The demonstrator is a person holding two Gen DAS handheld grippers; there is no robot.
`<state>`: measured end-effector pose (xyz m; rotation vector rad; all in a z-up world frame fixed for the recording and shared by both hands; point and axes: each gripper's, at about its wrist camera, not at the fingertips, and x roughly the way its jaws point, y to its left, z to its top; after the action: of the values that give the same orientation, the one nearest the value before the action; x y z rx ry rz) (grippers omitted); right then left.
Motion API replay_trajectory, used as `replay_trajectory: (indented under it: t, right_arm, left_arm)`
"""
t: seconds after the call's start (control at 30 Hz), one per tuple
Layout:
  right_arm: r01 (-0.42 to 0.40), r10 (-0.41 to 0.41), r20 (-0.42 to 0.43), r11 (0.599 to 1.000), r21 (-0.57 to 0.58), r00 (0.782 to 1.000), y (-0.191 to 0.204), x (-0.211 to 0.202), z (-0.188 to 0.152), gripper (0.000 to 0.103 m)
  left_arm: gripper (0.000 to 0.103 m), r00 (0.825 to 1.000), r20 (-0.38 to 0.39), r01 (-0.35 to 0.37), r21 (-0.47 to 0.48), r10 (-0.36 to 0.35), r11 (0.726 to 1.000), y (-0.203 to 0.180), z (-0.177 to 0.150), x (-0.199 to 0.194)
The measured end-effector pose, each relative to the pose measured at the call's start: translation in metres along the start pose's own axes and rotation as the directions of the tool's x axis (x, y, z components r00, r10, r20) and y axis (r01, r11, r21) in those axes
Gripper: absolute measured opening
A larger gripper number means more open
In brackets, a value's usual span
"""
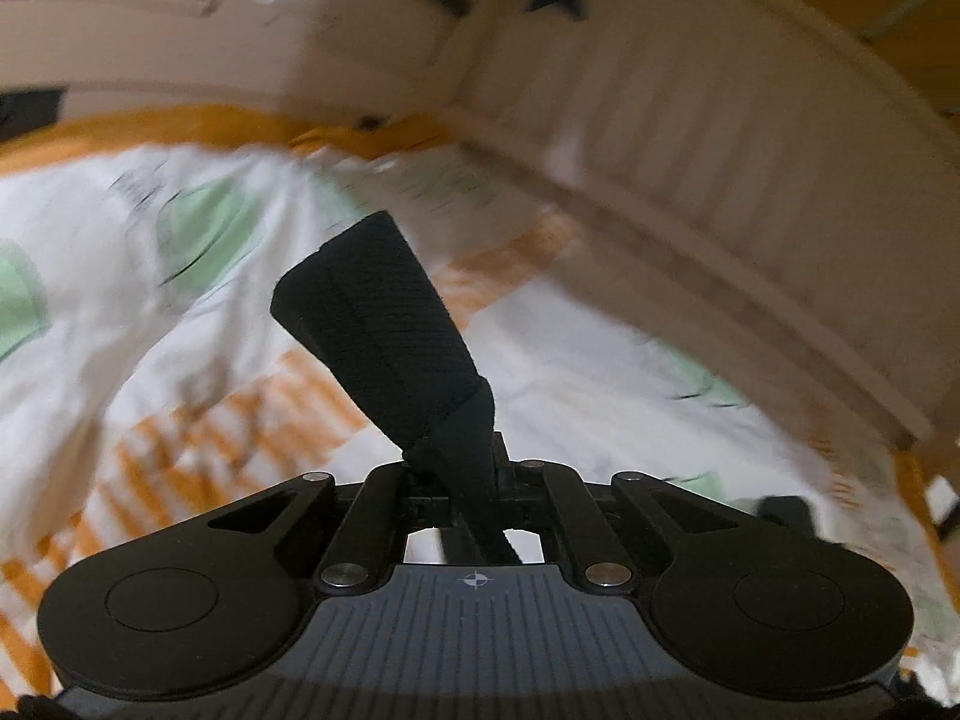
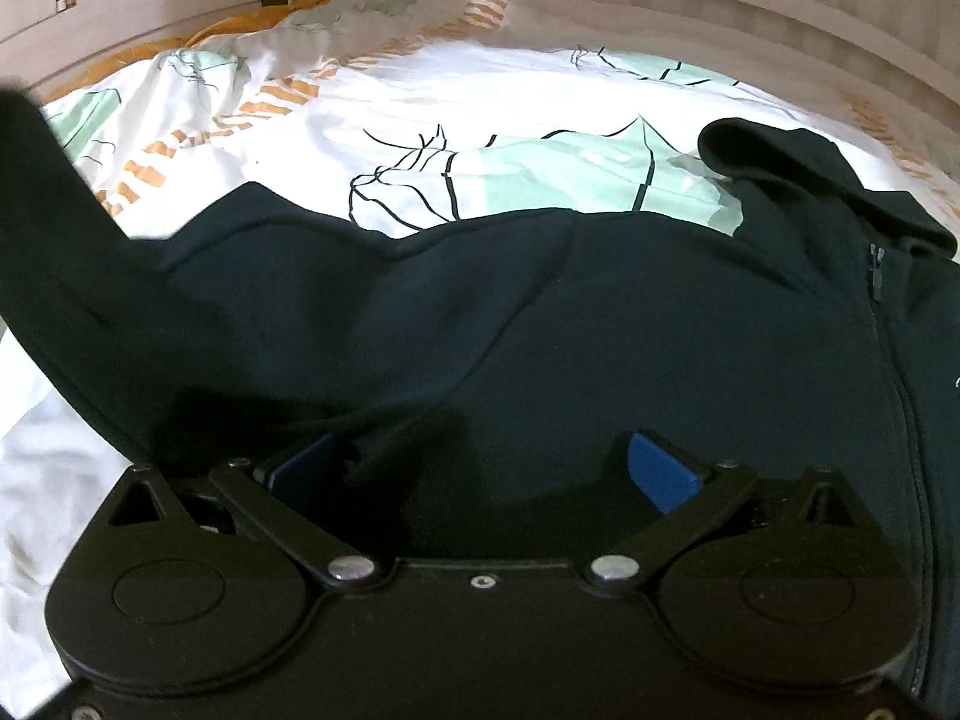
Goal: Fold large clothes
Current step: 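Grasp the hoodie sleeve cuff with the left gripper and lift it, then fold the held sleeve across the hoodie body and release with the left gripper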
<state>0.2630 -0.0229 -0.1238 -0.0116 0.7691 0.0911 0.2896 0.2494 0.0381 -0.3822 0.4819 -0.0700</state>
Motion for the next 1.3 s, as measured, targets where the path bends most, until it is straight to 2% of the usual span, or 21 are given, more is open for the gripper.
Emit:
replay_trajectory:
  t: [0.1, 0.2, 0.4, 0.53, 0.63, 0.77, 0.9, 0.97, 1.07, 1.13, 1.2, 1.3]
  right_arm:
    - [-0.047, 0.047, 0.005, 0.999, 0.017, 0.999, -0.011, -0.012, 0.003, 0.102]
    - [-0.079, 0.077, 0.021, 0.992, 0.096, 0.997, -0.033, -0.035, -0.002, 0.102]
    - [-0.047, 0.046, 0.011, 0.984, 0.172, 0.999, -0.089, -0.087, -0.038, 0.102]
    - [0.007, -0.01, 0.01, 0.966, 0.257, 1.0, -0.134, -0.124, -0.067, 0.102]
    - [0.036, -0.043, 0.015, 0.949, 0.313, 0.999, -0.162, -0.147, -0.084, 0.102]
    - [0.074, -0.086, 0.016, 0.928, 0.366, 0.996, -0.192, -0.169, -0.1, 0.102]
    - [0.09, -0.104, 0.009, 0.902, 0.422, 0.995, -0.215, -0.179, -0.112, 0.102]
    - [0.097, -0.108, 0.001, 0.891, 0.443, 0.994, -0.224, -0.179, -0.117, 0.102]
    - [0.087, -0.1, 0.005, 0.883, 0.461, 0.995, -0.231, -0.179, -0.122, 0.102]
    - [0.088, -0.101, 0.006, 0.885, 0.457, 0.995, -0.229, -0.178, -0.122, 0.102]
    - [0.091, -0.106, 0.006, 0.888, 0.45, 0.994, -0.227, -0.178, -0.123, 0.102]
    - [0.096, -0.109, 0.005, 0.893, 0.439, 0.994, -0.227, -0.177, -0.125, 0.102]
  left_arm:
    - [0.007, 0.997, 0.023, 0.078, 0.066, -0.08, 0.995, -0.037, 0.011, -0.013]
    - [0.007, 0.988, 0.018, 0.15, 0.141, -0.154, 0.979, -0.077, 0.014, -0.021]
    - [0.007, 0.954, -0.036, 0.298, 0.228, -0.298, 0.927, -0.161, -0.004, -0.018]
    - [0.007, 0.927, -0.109, 0.375, 0.258, -0.358, 0.891, -0.213, -0.036, -0.001]
    - [0.007, 0.901, -0.189, 0.428, 0.253, -0.39, 0.868, -0.247, -0.072, 0.018]
    - [0.008, 0.871, -0.285, 0.47, 0.244, -0.401, 0.848, -0.291, -0.124, 0.039]
    - [0.01, 0.847, -0.369, 0.484, 0.233, -0.383, 0.843, -0.321, -0.176, 0.063]
    - [0.021, 0.833, -0.413, 0.491, 0.244, -0.369, 0.836, -0.331, -0.193, 0.071]
    - [0.039, 0.829, -0.445, 0.493, 0.295, -0.339, 0.818, -0.333, -0.206, 0.074]
    - [0.067, 0.827, -0.451, 0.504, 0.328, -0.336, 0.799, -0.334, -0.212, 0.068]
    - [0.075, 0.828, -0.442, 0.513, 0.349, -0.345, 0.784, -0.328, -0.212, 0.058]
    - [0.077, 0.837, -0.416, 0.51, 0.361, -0.355, 0.781, -0.317, -0.206, 0.046]
